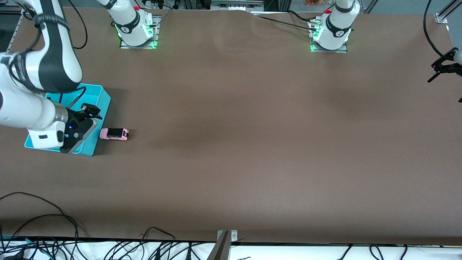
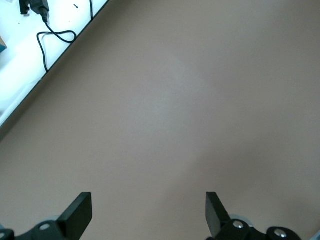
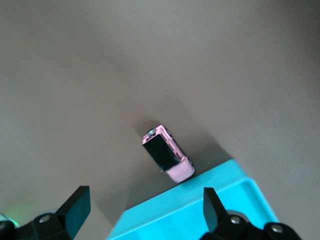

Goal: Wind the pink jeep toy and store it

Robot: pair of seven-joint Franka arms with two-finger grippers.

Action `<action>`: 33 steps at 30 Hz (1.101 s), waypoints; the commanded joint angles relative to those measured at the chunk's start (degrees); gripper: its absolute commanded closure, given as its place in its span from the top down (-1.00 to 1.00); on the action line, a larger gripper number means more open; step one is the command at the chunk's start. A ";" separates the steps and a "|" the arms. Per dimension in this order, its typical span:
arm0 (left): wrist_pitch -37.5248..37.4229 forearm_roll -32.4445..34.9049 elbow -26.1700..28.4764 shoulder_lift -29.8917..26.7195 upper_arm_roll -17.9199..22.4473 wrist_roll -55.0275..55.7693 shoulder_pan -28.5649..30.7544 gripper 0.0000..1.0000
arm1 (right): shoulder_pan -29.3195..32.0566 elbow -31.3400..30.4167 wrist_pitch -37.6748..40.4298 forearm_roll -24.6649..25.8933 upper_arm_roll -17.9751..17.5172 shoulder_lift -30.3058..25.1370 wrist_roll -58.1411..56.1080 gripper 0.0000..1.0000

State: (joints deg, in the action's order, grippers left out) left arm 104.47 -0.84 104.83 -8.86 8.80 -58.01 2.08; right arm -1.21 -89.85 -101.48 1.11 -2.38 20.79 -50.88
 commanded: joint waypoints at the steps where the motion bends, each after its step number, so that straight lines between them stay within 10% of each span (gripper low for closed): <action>1: -2.96 2.86 -1.73 -0.19 -1.95 7.10 -0.76 1.00 | 0.51 0.03 -2.93 0.29 -0.17 3.55 -10.01 1.00; 33: -9.38 2.69 -2.52 -0.81 -5.29 57.57 -1.20 1.00 | 4.82 -27.30 -33.60 0.12 -0.08 4.70 -33.58 1.00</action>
State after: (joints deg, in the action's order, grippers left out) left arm 96.60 0.43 103.19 -9.64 3.99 -3.10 1.07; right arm 2.87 -111.40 -130.08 1.11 -2.10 28.00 -82.72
